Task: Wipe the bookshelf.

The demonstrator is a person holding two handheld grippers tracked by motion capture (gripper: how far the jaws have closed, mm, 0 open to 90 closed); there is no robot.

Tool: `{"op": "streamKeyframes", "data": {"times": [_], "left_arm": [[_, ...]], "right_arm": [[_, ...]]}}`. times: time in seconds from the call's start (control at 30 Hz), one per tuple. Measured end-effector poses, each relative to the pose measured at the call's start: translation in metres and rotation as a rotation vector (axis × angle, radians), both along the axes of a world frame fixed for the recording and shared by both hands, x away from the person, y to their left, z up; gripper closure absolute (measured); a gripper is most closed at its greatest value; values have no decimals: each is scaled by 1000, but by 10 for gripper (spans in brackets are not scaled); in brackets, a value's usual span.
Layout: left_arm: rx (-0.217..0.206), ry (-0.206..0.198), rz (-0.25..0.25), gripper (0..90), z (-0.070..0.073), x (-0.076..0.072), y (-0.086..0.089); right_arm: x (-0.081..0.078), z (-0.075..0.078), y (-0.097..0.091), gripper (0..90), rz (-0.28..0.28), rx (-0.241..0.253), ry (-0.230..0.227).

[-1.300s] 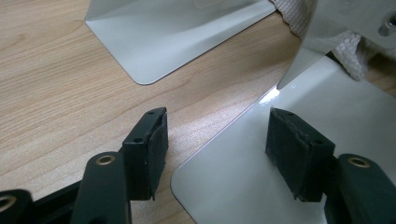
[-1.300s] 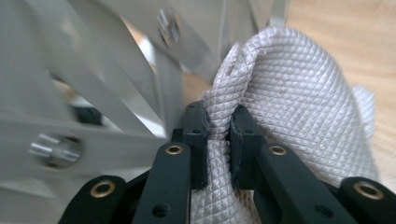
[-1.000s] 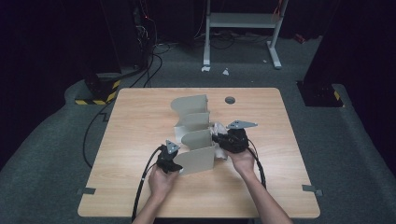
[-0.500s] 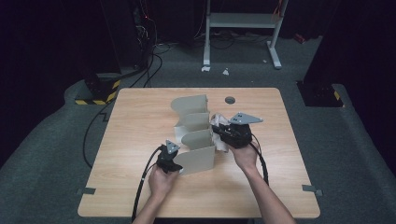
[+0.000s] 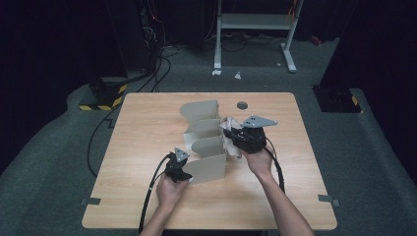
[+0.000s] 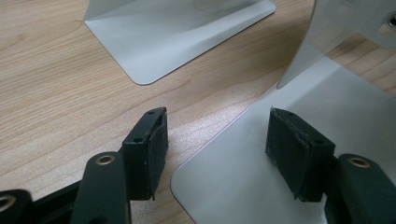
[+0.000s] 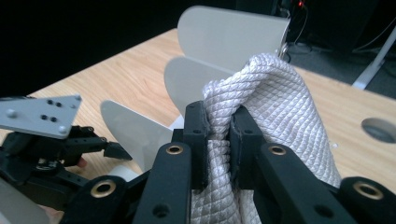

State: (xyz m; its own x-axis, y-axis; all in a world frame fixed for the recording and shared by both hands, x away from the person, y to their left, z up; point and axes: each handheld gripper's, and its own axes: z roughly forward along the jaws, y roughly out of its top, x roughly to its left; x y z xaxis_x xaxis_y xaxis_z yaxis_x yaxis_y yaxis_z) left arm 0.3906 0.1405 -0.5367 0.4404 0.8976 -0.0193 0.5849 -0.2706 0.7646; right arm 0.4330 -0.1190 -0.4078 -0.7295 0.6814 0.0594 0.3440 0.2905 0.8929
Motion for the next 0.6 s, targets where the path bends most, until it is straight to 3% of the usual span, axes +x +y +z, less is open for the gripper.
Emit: {"op": "streamKeyframes", "data": {"times": [0.33,0.6], "left_arm": [[-1,1,0,388,0,0,0],[0,0,0,388,0,0,0]], "right_arm": [[15,-38,3,800,-23,-19,113],[27,-88,8,801,-51,-40,245]]}}
